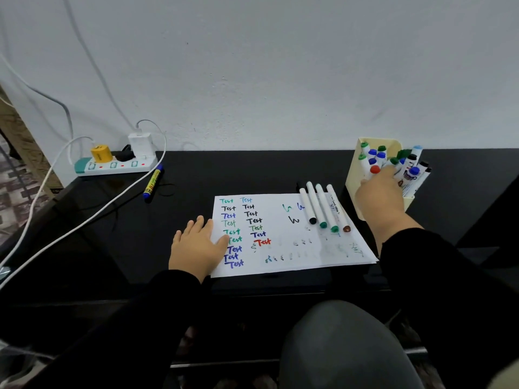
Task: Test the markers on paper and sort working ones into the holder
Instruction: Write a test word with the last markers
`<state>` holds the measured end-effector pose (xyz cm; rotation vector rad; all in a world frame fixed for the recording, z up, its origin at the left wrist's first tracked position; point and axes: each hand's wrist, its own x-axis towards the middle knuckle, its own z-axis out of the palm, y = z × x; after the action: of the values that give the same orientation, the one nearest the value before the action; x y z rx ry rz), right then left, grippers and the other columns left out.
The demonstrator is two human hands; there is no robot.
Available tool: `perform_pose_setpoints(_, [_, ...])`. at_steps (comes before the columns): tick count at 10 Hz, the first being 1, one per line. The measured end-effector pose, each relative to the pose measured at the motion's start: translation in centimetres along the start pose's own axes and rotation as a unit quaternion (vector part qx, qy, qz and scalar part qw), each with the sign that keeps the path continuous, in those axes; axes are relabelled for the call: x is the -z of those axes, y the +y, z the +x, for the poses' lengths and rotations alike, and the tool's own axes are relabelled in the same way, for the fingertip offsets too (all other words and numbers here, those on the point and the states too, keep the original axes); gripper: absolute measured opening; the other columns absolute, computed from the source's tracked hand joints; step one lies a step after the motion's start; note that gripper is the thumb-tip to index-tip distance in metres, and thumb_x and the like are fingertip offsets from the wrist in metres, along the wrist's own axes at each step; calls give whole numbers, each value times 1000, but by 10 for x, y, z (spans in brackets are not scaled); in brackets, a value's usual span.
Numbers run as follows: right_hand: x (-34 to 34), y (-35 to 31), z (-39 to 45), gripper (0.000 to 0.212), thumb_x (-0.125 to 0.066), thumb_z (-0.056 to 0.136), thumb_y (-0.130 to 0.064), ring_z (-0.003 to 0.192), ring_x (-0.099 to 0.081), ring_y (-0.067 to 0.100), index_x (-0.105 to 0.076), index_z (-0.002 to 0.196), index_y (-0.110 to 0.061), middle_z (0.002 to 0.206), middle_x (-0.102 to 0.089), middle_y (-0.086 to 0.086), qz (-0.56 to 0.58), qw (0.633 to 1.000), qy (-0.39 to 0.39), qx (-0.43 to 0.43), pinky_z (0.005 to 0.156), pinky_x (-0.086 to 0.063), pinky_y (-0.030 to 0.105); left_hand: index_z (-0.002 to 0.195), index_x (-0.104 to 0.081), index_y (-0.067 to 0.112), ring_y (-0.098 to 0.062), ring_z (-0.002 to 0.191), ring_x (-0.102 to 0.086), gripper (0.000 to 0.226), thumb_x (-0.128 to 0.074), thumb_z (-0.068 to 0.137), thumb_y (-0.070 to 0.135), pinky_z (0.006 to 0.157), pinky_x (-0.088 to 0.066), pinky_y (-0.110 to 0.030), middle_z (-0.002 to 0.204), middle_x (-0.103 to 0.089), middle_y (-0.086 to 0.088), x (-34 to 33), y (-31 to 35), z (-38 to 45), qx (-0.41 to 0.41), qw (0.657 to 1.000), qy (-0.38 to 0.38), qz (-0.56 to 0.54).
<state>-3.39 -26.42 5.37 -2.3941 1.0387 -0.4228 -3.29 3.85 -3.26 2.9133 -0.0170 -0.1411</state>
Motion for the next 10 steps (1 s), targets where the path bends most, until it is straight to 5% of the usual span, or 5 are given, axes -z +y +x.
perform_pose_setpoints(4, [15,-3,-8,54,-51,94,-16,114,-54,36,-27,140,-5,127,-52,21,-24,998,-6,51,84,-48,41,150,-13,21,-18,145,-4,62,-27,96,48,117,-3,-39,158,-5,1,4,-1,2,1,1000,-23,-6])
perform_pose_setpoints(5, [22,-5,-13,46,-44,97,-24,113,-53,36,-32,139,-7,128,-51,20,-111,989,-6,97,79,-47,40,150,-12,20,-18,145,-3,58,-28,97,37,116,-3,-39,158,-3,0,13,-2,2,-13,998,-54,-19])
perform_pose_setpoints(7, [41,-26,-25,34,-41,97,-21,109,-53,33,-42,129,-10,122,-51,17,-251,956,-27,146,71,-40,37,149,-16,24,-15,145,-6,60,-40,97,40,117,-14,-37,158,-5,4,33,-26,1,-19,994,-90,-51])
perform_pose_setpoints(10, [19,-83,-63,23,-45,94,-21,91,-57,27,-55,113,-11,97,-57,7,-316,893,-61,315,64,-40,30,150,-15,20,-23,145,-6,64,-25,96,54,117,-14,-37,158,-5,-7,45,-90,-1,50,996,-20,71])
